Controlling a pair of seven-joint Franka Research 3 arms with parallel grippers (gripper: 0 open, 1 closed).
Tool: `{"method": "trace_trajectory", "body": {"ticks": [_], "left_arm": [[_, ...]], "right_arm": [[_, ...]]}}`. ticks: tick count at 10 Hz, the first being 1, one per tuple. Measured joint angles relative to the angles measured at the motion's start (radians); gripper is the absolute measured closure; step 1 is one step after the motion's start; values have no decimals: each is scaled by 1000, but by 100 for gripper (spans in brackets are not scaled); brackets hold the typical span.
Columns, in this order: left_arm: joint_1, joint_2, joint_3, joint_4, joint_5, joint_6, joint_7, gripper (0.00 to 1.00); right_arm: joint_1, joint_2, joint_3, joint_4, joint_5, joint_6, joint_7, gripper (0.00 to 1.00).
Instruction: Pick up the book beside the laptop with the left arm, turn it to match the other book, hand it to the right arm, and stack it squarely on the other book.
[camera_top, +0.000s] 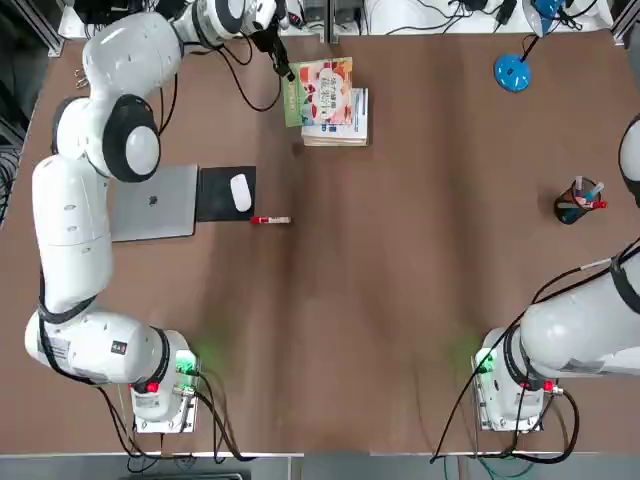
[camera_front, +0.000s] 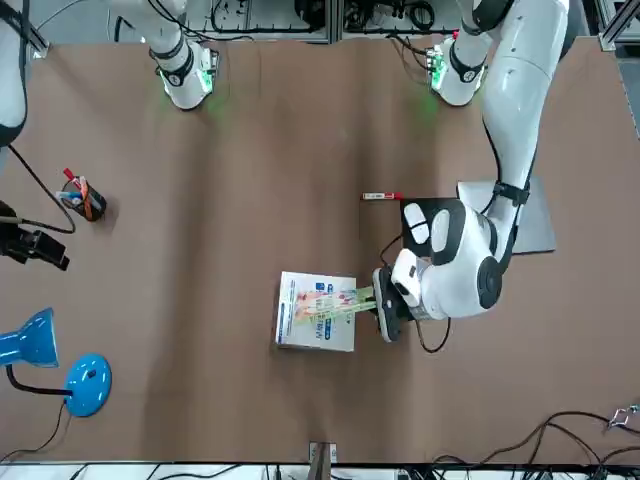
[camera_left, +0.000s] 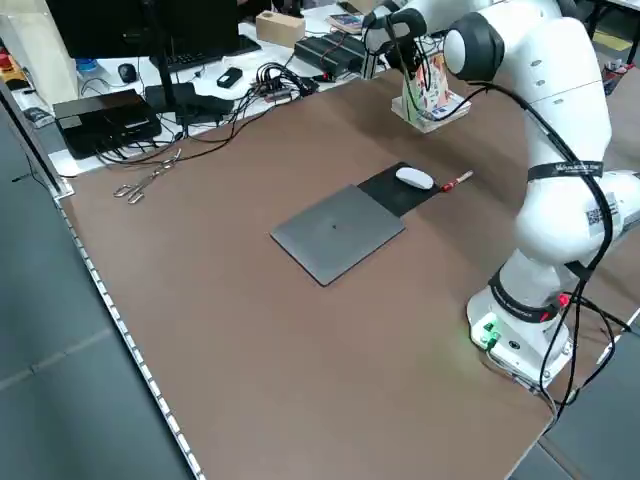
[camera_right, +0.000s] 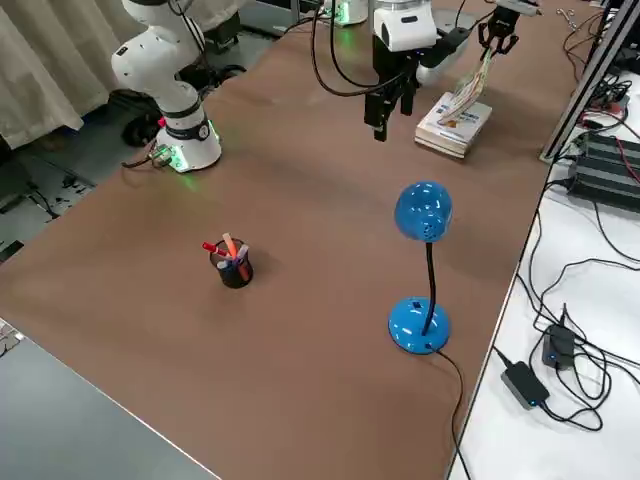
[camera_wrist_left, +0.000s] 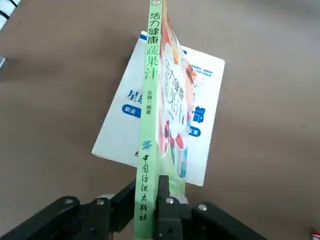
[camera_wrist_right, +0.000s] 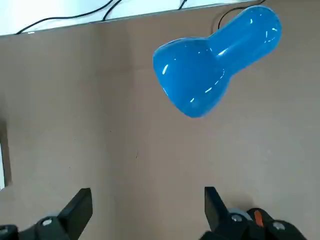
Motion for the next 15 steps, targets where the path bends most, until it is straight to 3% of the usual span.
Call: {"method": "trace_trajectory", "body": {"ticks": [5, 15], "left_arm": [[-24, 73, -2, 5, 0, 74, 37, 81], [-68, 109, 2, 9, 0, 251, 62, 81]], "right_arm": [[0, 5, 0, 0, 0, 10, 0, 1], [28, 14, 9, 0, 1, 38, 1, 1]]}}
